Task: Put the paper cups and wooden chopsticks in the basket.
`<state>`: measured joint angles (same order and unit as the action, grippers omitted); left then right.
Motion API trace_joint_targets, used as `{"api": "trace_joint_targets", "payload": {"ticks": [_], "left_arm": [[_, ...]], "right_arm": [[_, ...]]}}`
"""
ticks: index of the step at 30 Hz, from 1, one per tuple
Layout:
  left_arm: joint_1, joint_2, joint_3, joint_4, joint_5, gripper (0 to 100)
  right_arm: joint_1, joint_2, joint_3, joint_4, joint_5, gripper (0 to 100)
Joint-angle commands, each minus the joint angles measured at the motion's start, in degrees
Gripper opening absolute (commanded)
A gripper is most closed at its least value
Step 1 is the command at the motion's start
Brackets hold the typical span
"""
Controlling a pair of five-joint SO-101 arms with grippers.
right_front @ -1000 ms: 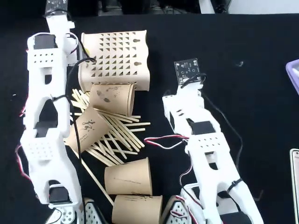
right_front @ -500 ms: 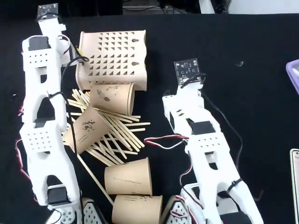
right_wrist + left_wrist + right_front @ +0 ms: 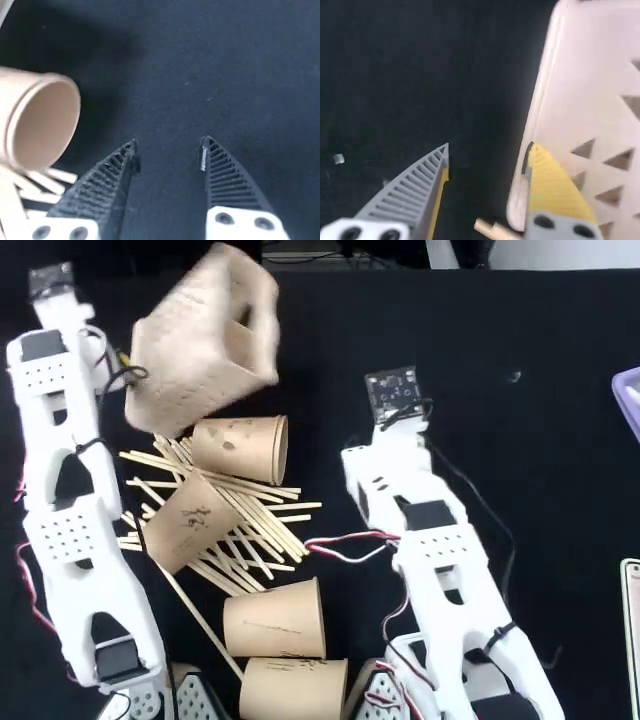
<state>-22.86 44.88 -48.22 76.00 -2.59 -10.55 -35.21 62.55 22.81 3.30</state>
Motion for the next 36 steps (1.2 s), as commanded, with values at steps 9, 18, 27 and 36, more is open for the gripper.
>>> {"api": "trace_joint_targets", "payload": {"ticks": [9,18,27,36], "left_arm": [[-3.03,0.0,-1.1,0.62,0.09,25],[-5.93,-2.99,-6.99,5.19,0.62,25],[-3.47,-6.95,-30.02,20.22,8.88,26],[5.58,-7.12,-44.0,23.56,20.92,26]], "right_arm": [[-2.11,-0.04,0.13,-1.23,0.53,20.1],[-2.11,-0.04,0.13,-1.23,0.62,20.1],[-2.11,-0.04,0.04,-1.23,0.62,20.1],[-2.11,-0.04,0.13,-1.23,0.62,20.1]]}}
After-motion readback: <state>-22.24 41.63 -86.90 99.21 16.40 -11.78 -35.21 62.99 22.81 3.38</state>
